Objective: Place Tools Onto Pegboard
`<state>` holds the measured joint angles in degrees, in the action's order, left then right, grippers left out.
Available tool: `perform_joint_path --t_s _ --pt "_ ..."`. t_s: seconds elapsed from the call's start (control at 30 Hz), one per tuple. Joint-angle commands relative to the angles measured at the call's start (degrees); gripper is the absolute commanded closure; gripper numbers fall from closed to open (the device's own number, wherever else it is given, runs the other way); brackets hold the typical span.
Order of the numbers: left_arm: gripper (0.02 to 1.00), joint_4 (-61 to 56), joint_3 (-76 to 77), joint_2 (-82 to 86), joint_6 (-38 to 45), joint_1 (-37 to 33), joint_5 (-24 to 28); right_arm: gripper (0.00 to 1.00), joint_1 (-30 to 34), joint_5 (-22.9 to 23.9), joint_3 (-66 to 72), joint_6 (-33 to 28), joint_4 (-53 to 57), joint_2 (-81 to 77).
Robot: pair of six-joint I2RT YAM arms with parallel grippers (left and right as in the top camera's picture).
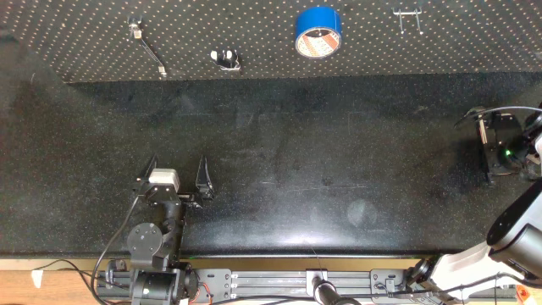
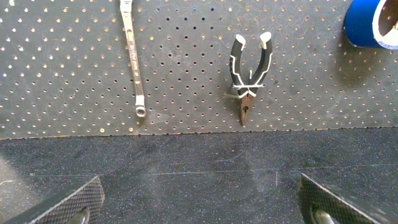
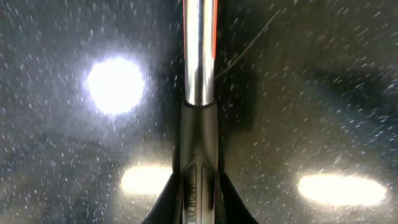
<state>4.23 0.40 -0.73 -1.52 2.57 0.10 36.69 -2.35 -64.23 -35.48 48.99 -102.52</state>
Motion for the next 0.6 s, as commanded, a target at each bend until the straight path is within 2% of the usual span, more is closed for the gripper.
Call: perform_joint_path --t_s 0.03,0.1,0.27,0.37,0.47,0.6 --pt "0.023 0.5 -0.1 0.5 0.5 0.1 0.6 0.925 0.3 -10.8 0.2 2.4 -0.2 9.7" --pt "0.023 0.5 -0.1 0.5 0.5 0.1 0.6 0.925 0.4 -15.2 0.3 4.3 0.0 14.1" --pt "0.023 0.5 -0.1 0.5 0.5 0.1 0.6 0.923 -1.8 -24.3 0.3 14.6 0.1 29.7" --pt "0.023 0.5 -0.1 0.5 0.5 0.1 0.6 0.925 -8.0 -24.3 0.3 18.2 -0.6 36.0" --pt "0.023 0.5 -0.1 0.5 0.5 0.1 0.6 0.925 -15.3 -24.2 0.2 18.6 -2.6 37.9" --pt "0.023 0.5 -0.1 0.5 0.5 0.1 0.6 0.925 -21.2 -23.6 0.3 19.6 -6.0 36.3"
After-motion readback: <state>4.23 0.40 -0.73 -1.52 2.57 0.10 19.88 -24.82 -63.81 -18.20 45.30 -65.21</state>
